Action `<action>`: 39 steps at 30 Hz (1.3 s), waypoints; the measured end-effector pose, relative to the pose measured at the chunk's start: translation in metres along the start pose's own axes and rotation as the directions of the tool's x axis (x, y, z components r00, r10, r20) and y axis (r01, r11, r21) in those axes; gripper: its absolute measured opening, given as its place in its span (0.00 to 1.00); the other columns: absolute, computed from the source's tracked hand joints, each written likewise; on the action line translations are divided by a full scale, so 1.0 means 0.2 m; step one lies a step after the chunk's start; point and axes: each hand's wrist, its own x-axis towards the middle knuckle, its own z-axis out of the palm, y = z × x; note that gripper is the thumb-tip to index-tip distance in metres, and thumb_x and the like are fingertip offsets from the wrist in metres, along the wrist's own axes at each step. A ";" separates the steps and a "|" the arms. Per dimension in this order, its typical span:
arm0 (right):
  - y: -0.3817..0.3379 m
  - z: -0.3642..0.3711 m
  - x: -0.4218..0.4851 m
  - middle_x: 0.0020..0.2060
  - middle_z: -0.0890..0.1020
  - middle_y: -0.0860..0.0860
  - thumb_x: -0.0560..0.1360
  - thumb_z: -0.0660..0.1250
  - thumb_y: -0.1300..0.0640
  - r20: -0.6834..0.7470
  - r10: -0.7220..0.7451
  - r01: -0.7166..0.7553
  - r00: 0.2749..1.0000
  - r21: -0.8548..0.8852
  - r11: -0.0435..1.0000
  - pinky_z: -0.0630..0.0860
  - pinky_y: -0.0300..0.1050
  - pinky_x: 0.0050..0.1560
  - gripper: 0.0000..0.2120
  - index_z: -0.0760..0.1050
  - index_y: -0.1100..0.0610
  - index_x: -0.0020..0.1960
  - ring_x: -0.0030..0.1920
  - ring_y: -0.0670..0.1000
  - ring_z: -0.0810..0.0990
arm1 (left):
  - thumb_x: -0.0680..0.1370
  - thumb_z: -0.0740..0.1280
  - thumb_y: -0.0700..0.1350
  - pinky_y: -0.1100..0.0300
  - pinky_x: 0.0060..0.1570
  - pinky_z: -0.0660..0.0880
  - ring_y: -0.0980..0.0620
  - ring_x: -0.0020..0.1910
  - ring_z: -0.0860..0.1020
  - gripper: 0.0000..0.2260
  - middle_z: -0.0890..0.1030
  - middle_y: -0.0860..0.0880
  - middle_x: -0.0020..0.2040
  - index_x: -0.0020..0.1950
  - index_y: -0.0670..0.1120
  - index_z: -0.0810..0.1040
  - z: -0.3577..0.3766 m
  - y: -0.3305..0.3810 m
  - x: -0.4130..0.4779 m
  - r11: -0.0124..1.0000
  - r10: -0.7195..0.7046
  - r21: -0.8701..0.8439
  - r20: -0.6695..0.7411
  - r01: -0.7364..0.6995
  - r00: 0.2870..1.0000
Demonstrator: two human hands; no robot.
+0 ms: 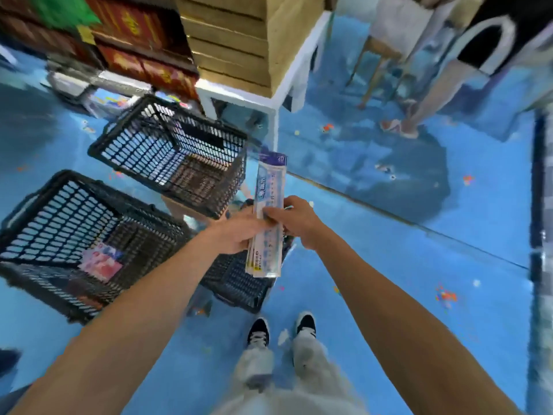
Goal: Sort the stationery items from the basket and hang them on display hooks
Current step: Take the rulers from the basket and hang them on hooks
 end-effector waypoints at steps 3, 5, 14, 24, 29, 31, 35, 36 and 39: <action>0.09 -0.23 -0.12 0.41 0.82 0.52 0.72 0.79 0.52 -0.152 0.065 -0.052 0.986 0.089 0.995 0.75 0.43 0.39 0.13 0.78 0.58 0.48 0.39 0.49 0.79 | 0.78 0.73 0.47 0.40 0.62 0.79 0.41 0.61 0.83 0.15 0.84 0.42 0.61 0.64 0.54 0.81 0.19 0.04 0.13 0.992 -0.060 0.114 0.111 0.047 0.992; 0.18 -0.39 -0.22 0.38 0.80 0.52 0.72 0.80 0.52 -0.269 0.105 -0.060 0.957 0.171 0.983 0.72 0.42 0.35 0.14 0.77 0.58 0.46 0.36 0.49 0.77 | 0.77 0.74 0.48 0.42 0.59 0.80 0.40 0.60 0.83 0.17 0.84 0.40 0.61 0.65 0.51 0.80 0.37 0.07 0.22 0.979 -0.082 0.199 0.221 0.037 0.972; 0.71 -1.18 -0.87 0.41 0.81 0.60 0.74 0.77 0.59 -0.638 0.321 0.053 0.700 0.495 0.867 0.75 0.48 0.41 0.12 0.81 0.66 0.52 0.38 0.53 0.76 | 0.79 0.73 0.42 0.40 0.61 0.79 0.37 0.59 0.83 0.17 0.84 0.39 0.60 0.67 0.43 0.79 1.55 0.04 0.51 0.868 -0.197 0.491 0.482 -0.076 0.854; 1.13 -1.90 -1.57 0.37 0.82 0.51 0.71 0.80 0.52 -0.764 0.437 0.237 0.474 0.589 0.772 0.78 0.46 0.38 0.09 0.82 0.54 0.44 0.38 0.50 0.79 | 0.77 0.76 0.45 0.53 0.47 0.77 0.46 0.51 0.82 0.14 0.84 0.45 0.51 0.62 0.51 0.80 2.83 -0.15 0.50 0.767 -0.350 0.604 0.676 -0.216 0.649; 1.25 -2.17 -1.79 0.33 0.70 0.50 0.66 0.81 0.49 -0.797 0.517 0.228 0.313 0.591 0.774 0.70 0.49 0.35 0.23 0.66 0.53 0.37 0.36 0.54 0.72 | 0.77 0.74 0.37 0.56 0.49 0.80 0.52 0.51 0.85 0.15 0.87 0.49 0.51 0.62 0.48 0.82 3.31 -0.18 0.49 0.663 -0.391 0.600 0.787 -0.447 0.477; 1.31 -2.28 -1.88 0.32 0.72 0.52 0.66 0.81 0.48 -0.793 0.555 0.261 0.249 0.607 0.751 0.74 0.50 0.36 0.21 0.69 0.55 0.37 0.37 0.54 0.75 | 0.77 0.73 0.35 0.61 0.45 0.81 0.54 0.49 0.86 0.16 0.88 0.51 0.49 0.60 0.51 0.83 3.50 -0.20 0.51 0.653 -0.415 0.595 0.799 -0.468 0.436; 1.40 -2.51 -2.04 0.38 0.76 0.57 0.69 0.78 0.49 -0.796 0.592 0.327 0.127 0.597 0.733 0.75 0.52 0.38 0.19 0.75 0.61 0.44 0.40 0.55 0.78 | 0.71 0.78 0.42 0.64 0.40 0.81 0.56 0.47 0.86 0.15 0.88 0.52 0.47 0.52 0.60 0.86 3.89 -0.23 0.54 0.636 -0.438 0.565 0.825 -0.525 0.357; 1.43 -2.58 -2.08 0.37 0.75 0.57 0.70 0.78 0.50 -0.804 0.585 0.342 0.105 0.582 0.738 0.74 0.52 0.38 0.18 0.74 0.63 0.43 0.40 0.55 0.77 | 0.68 0.78 0.45 0.63 0.42 0.81 0.56 0.48 0.86 0.16 0.88 0.53 0.48 0.52 0.62 0.86 3.99 -0.23 0.55 0.630 -0.437 0.550 0.835 -0.549 0.334; 1.48 -2.79 -2.18 0.36 0.78 0.53 0.70 0.78 0.52 -0.809 0.587 0.384 -0.001 0.542 0.748 0.72 0.48 0.37 0.15 0.75 0.59 0.40 0.40 0.53 0.78 | 0.66 0.77 0.47 0.61 0.47 0.82 0.55 0.53 0.85 0.17 0.88 0.53 0.52 0.54 0.60 0.86 4.29 -0.23 0.60 0.623 -0.458 0.507 0.854 -0.595 0.247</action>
